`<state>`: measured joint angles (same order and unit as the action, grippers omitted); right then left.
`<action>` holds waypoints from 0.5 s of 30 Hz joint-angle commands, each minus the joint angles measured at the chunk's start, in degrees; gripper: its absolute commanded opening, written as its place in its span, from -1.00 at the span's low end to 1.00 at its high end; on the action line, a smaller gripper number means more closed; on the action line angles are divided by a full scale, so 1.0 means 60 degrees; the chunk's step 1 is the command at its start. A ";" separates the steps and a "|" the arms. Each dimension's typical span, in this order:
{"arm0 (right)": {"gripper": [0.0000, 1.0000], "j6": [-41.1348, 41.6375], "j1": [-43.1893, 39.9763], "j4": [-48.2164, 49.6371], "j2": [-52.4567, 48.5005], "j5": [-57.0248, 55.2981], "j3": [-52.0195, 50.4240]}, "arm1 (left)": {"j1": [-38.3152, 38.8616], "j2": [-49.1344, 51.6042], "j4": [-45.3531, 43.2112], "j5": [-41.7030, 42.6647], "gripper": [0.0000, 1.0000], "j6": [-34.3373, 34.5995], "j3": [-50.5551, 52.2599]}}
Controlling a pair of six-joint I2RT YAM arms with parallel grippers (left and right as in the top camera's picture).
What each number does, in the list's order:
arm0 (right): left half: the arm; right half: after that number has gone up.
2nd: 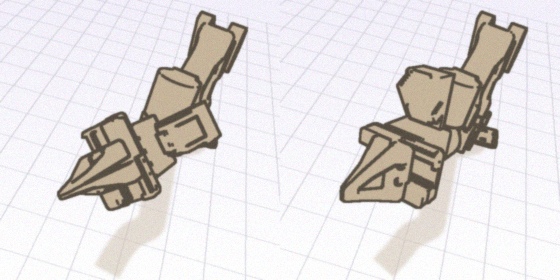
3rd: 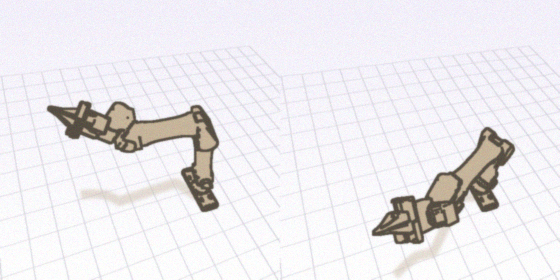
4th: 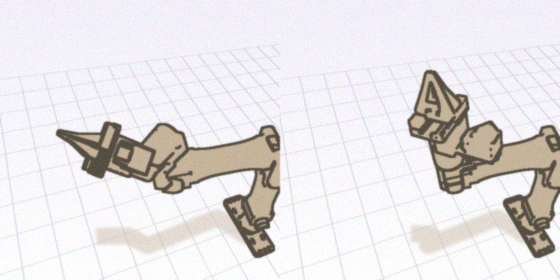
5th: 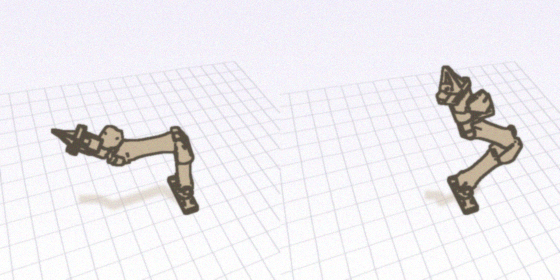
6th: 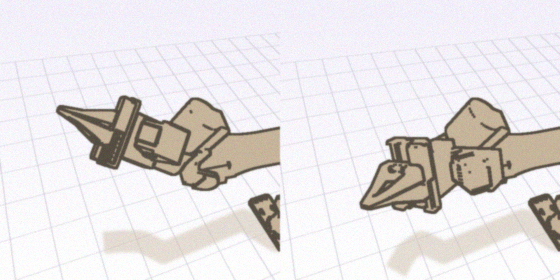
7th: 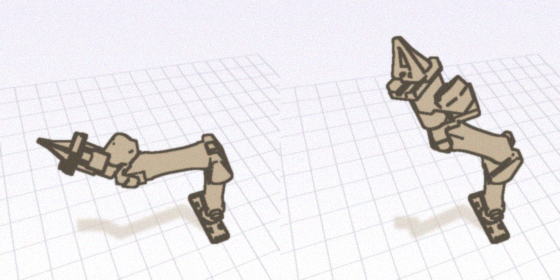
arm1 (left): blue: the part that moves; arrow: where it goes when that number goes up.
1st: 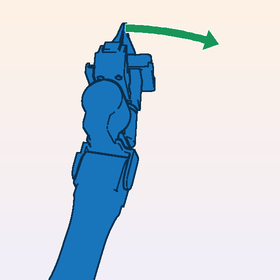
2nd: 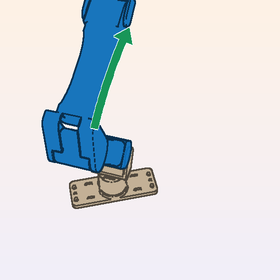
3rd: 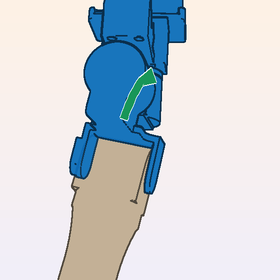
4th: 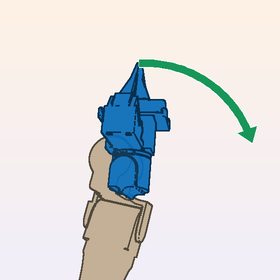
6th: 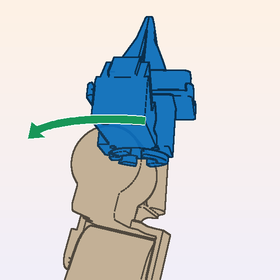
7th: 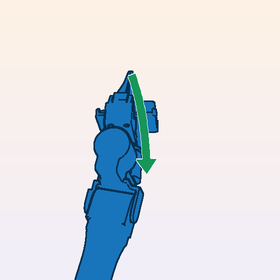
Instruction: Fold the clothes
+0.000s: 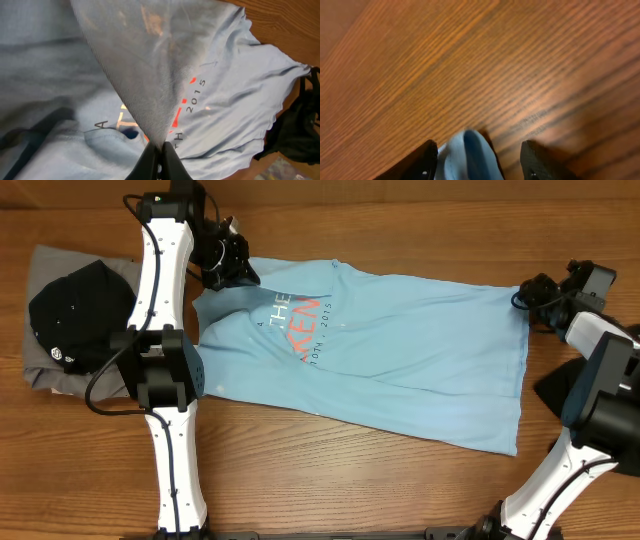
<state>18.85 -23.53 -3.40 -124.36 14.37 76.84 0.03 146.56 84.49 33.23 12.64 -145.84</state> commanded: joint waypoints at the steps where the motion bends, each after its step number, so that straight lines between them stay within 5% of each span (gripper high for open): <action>1: 0.11 0.0040 0.0117 0.0029 -0.0404 0.0474 0.0084 | 0.0062 0.0106 0.0033 -0.0146 -0.92 -0.0328 -0.0259; 8: -0.49 -0.0208 0.0055 -0.0291 -0.0401 0.0994 0.0182 | 0.0055 0.0106 0.0051 -0.0149 -0.92 -0.0328 -0.0259; 15: -0.73 -0.0474 -0.0011 -0.0707 -0.0109 0.1410 0.0459 | 0.0051 0.0106 0.0135 -0.0146 -0.92 -0.0397 -0.0259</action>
<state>17.26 -23.55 -7.68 -125.16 20.88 77.93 0.03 146.56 84.99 32.47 11.77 -145.84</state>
